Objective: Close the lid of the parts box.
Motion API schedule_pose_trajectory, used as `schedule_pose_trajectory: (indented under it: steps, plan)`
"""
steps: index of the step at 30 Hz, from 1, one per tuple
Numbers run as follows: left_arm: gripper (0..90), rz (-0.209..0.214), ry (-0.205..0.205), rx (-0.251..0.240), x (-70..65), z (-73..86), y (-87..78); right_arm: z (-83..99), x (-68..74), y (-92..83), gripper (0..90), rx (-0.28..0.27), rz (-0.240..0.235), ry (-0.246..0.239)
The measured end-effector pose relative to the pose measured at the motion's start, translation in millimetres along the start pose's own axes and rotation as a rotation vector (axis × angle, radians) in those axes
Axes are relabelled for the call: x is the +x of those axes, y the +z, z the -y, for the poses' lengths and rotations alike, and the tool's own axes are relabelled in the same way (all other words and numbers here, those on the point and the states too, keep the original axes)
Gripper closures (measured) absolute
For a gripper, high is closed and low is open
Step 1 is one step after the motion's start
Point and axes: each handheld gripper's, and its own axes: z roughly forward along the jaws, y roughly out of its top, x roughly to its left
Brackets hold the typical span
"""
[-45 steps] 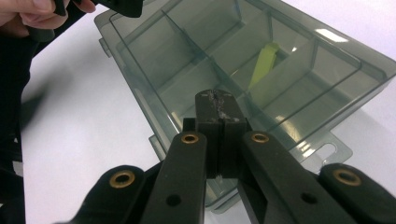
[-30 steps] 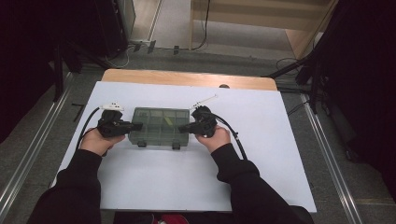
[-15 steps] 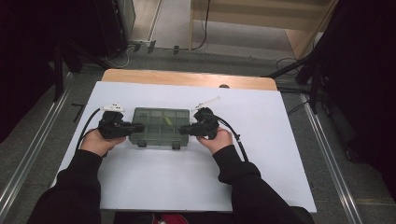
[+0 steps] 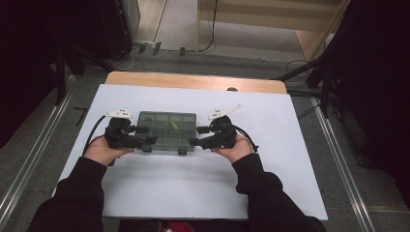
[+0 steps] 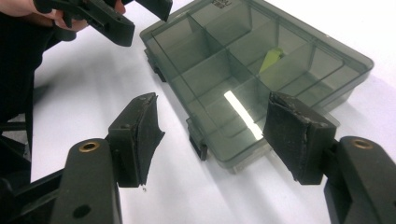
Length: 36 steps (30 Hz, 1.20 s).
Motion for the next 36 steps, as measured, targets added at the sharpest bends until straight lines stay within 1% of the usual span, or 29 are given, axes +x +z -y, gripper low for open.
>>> schedule_pose_trajectory:
  steps: [2, 4, 5, 7, 9, 12, 15, 18, 19, 24, 26, 33, 36]
  plan:
    - [32.5, 0.006, 0.016, -0.003, -3.7, 0.1, 0.6, 2.7, 0.8, -4.3, 33.5, -0.006, -0.010, 0.003]
    - [30.7, -0.007, 0.023, -0.007, -7.1, -0.4, 1.4, 5.5, 1.5, -8.1, 31.7, -0.009, -0.011, -0.011]
    - [30.6, -0.009, 0.025, -0.011, -8.8, -0.3, 1.8, 7.0, 2.3, -9.9, 30.9, -0.010, -0.015, -0.006]
    - [27.8, -0.012, 0.037, -0.019, -11.8, -0.3, 2.3, 10.1, 3.0, -13.5, 29.5, -0.018, -0.027, 0.002]
    - [27.7, -0.012, 0.044, -0.023, -15.5, -0.1, 2.8, 13.4, 3.7, -16.8, 27.9, -0.033, -0.033, 0.006]
    - [27.6, -0.018, 0.061, -0.027, -21.0, 0.8, 3.0, 18.1, 6.3, -20.9, 26.6, -0.030, -0.019, -0.028]
    - [27.6, -0.024, 0.077, -0.030, -26.9, 2.2, 4.0, 22.6, 7.9, -24.6, 26.5, -0.028, -0.017, -0.015]
    - [27.6, -0.031, 0.099, -0.022, -31.8, 4.1, 5.7, 27.3, 8.7, -26.7, 26.5, -0.013, -0.009, -0.020]
    - [27.6, -0.032, 0.109, -0.027, -33.5, 5.3, 6.3, 29.0, 9.0, -27.7, 26.5, -0.005, -0.006, -0.016]
    - [27.6, -0.043, 0.140, -0.023, -39.0, 12.1, 8.0, 38.4, 9.0, -33.2, 26.1, 0.004, 0.010, -0.011]
    - [27.6, -0.048, 0.145, -0.025, -40.8, 15.3, 8.7, 42.2, 9.5, -35.5, 25.6, 0.004, 0.012, -0.010]
    - [27.6, -0.045, 0.134, -0.028, -48.0, 27.8, 9.5, 55.7, 12.2, -44.7, 25.9, -0.001, 0.030, -0.013]
    - [27.6, -0.043, 0.139, -0.022, -50.5, 31.6, 10.3, 60.8, 12.5, -49.0, 25.9, 0.006, 0.043, -0.017]
